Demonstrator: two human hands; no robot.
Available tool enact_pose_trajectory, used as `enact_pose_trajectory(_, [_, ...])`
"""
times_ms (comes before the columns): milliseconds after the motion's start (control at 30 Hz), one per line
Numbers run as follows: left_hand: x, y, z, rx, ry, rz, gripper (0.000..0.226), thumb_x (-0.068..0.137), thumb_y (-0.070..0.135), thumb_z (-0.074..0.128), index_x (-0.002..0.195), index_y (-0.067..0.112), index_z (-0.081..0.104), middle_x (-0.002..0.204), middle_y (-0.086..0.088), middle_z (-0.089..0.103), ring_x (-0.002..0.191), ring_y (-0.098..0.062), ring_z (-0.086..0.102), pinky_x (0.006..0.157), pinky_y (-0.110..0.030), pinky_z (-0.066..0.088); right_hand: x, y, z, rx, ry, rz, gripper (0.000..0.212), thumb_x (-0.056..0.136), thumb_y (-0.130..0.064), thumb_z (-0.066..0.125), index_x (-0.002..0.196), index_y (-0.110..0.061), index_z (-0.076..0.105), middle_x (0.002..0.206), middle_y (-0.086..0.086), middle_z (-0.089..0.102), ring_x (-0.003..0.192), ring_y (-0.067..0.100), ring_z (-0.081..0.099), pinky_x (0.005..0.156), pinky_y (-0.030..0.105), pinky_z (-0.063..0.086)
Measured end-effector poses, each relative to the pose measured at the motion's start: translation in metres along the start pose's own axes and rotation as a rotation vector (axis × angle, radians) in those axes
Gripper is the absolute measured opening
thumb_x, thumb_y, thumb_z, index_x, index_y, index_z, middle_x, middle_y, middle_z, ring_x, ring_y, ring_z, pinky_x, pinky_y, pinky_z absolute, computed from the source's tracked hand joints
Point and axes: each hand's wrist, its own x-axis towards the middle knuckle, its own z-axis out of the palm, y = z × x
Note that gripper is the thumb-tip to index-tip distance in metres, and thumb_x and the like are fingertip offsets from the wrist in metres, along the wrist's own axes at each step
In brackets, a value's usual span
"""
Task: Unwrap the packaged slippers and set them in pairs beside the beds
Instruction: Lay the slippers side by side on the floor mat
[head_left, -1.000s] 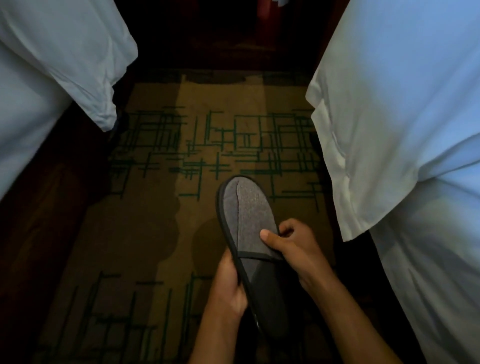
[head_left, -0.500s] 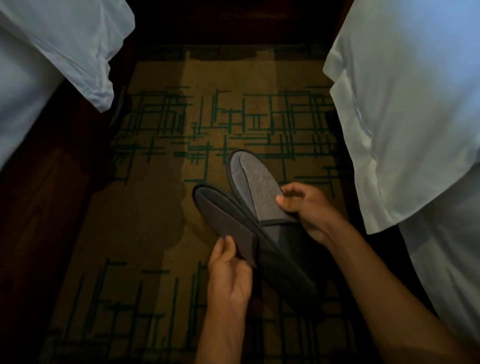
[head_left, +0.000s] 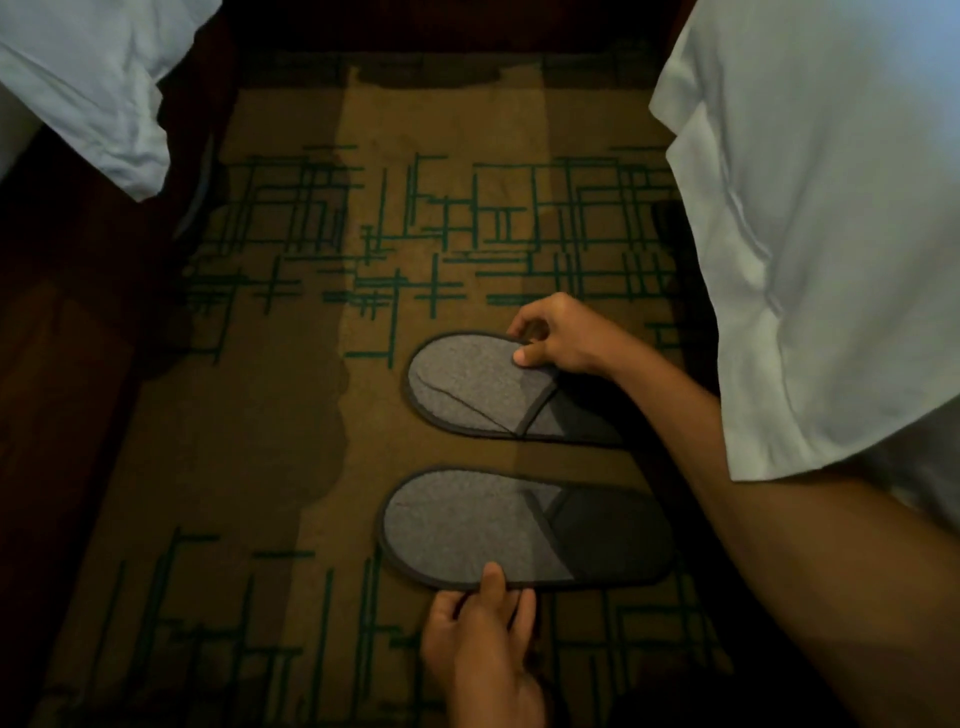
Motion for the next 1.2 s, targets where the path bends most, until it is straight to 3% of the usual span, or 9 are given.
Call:
enact_pose_trajectory(133, [0.002, -0.001, -0.002, 0.081, -0.044, -0.034, 0.017, 0.090, 0.006, 0.067, 0.094, -0.005, 0.054, 0.087, -0.029, 0.066, 0.069, -0.036, 0.067, 0.043, -0.030, 0.059, -0.001, 0.004, 0.009, -0.132, 0.048, -0.044, 0.032, 0.079, -0.017, 0.078, 0.109, -0.010, 0.071, 0.088, 0.001, 0.061, 0.086, 0.016, 0.059, 0.072, 0.024, 0.039])
enact_pose_trajectory(200, [0.003, -0.006, -0.004, 0.120, -0.060, -0.044, 0.022, 0.090, 0.011, 0.068, 0.089, -0.005, 0.053, 0.085, -0.029, 0.067, 0.068, -0.037, 0.068, 0.037, -0.026, 0.054, -0.005, 0.007, 0.011, -0.218, 0.084, -0.107, 0.031, 0.080, -0.018, 0.077, 0.108, -0.010, 0.069, 0.093, 0.003, 0.060, 0.092, 0.021, 0.059, 0.073, 0.023, 0.036])
enact_pose_trajectory(367, [0.005, -0.011, 0.001, 0.088, -0.051, -0.034, 0.027, 0.091, 0.008, 0.066, 0.099, -0.015, 0.056, 0.078, -0.029, 0.065, 0.082, -0.043, 0.069, 0.035, -0.025, 0.053, -0.009, 0.014, 0.016, -0.320, 0.087, -0.214, 0.036, 0.078, -0.027, 0.078, 0.106, -0.008, 0.066, 0.106, 0.013, 0.057, 0.102, 0.030, 0.056, 0.082, 0.033, 0.044])
enact_pose_trajectory(500, [0.005, -0.012, 0.005, 0.079, -0.013, -0.011, 0.023, 0.091, 0.009, 0.066, 0.082, -0.010, 0.057, 0.075, -0.027, 0.065, 0.067, -0.036, 0.066, 0.035, -0.023, 0.053, -0.011, 0.011, 0.017, -0.312, 0.063, -0.225, 0.042, 0.077, -0.027, 0.078, 0.116, -0.016, 0.065, 0.109, 0.009, 0.056, 0.106, 0.027, 0.054, 0.087, 0.036, 0.046])
enact_pose_trajectory(600, [0.004, -0.013, 0.005, 0.070, 0.001, 0.003, 0.023, 0.090, 0.010, 0.067, 0.086, -0.011, 0.060, 0.074, -0.027, 0.067, 0.061, -0.033, 0.066, 0.037, -0.022, 0.054, -0.010, 0.012, 0.019, -0.312, 0.047, -0.215, 0.045, 0.079, -0.026, 0.077, 0.120, -0.018, 0.062, 0.111, 0.006, 0.054, 0.109, 0.025, 0.051, 0.085, 0.033, 0.043])
enact_pose_trajectory(700, [0.001, -0.012, 0.008, 0.045, 0.008, 0.013, 0.023, 0.091, 0.010, 0.067, 0.089, -0.012, 0.061, 0.074, -0.027, 0.067, 0.063, -0.034, 0.067, 0.040, -0.023, 0.056, -0.010, 0.013, 0.020, -0.315, 0.044, -0.207, 0.047, 0.079, -0.027, 0.076, 0.123, -0.018, 0.061, 0.112, 0.005, 0.054, 0.110, 0.024, 0.051, 0.089, 0.037, 0.046])
enact_pose_trajectory(933, [0.001, -0.011, 0.014, -0.015, 0.034, 0.009, 0.024, 0.091, 0.004, 0.065, 0.072, -0.006, 0.056, 0.067, -0.024, 0.064, 0.060, -0.033, 0.065, 0.040, -0.026, 0.056, -0.008, 0.015, 0.020, -0.342, 0.035, -0.200, 0.049, 0.078, -0.032, 0.076, 0.122, -0.017, 0.062, 0.114, 0.006, 0.054, 0.110, 0.026, 0.052, 0.092, 0.041, 0.048])
enact_pose_trajectory(1067, [0.002, -0.013, 0.015, -0.023, 0.043, 0.019, 0.022, 0.092, 0.005, 0.064, 0.074, -0.006, 0.056, 0.067, -0.025, 0.065, 0.048, -0.029, 0.066, 0.040, -0.026, 0.057, -0.009, 0.014, 0.020, -0.374, 0.029, -0.214, 0.048, 0.079, -0.033, 0.075, 0.122, -0.016, 0.061, 0.114, 0.007, 0.054, 0.110, 0.027, 0.052, 0.091, 0.039, 0.048])
enact_pose_trajectory(1200, [0.002, -0.015, 0.015, -0.033, 0.047, 0.036, 0.023, 0.092, 0.004, 0.063, 0.073, -0.005, 0.056, 0.068, -0.025, 0.064, 0.057, -0.032, 0.065, 0.044, -0.028, 0.058, -0.010, 0.013, 0.019, -0.415, 0.013, -0.233, 0.047, 0.080, -0.033, 0.074, 0.122, -0.018, 0.061, 0.112, 0.007, 0.053, 0.110, 0.028, 0.052, 0.089, 0.039, 0.047])
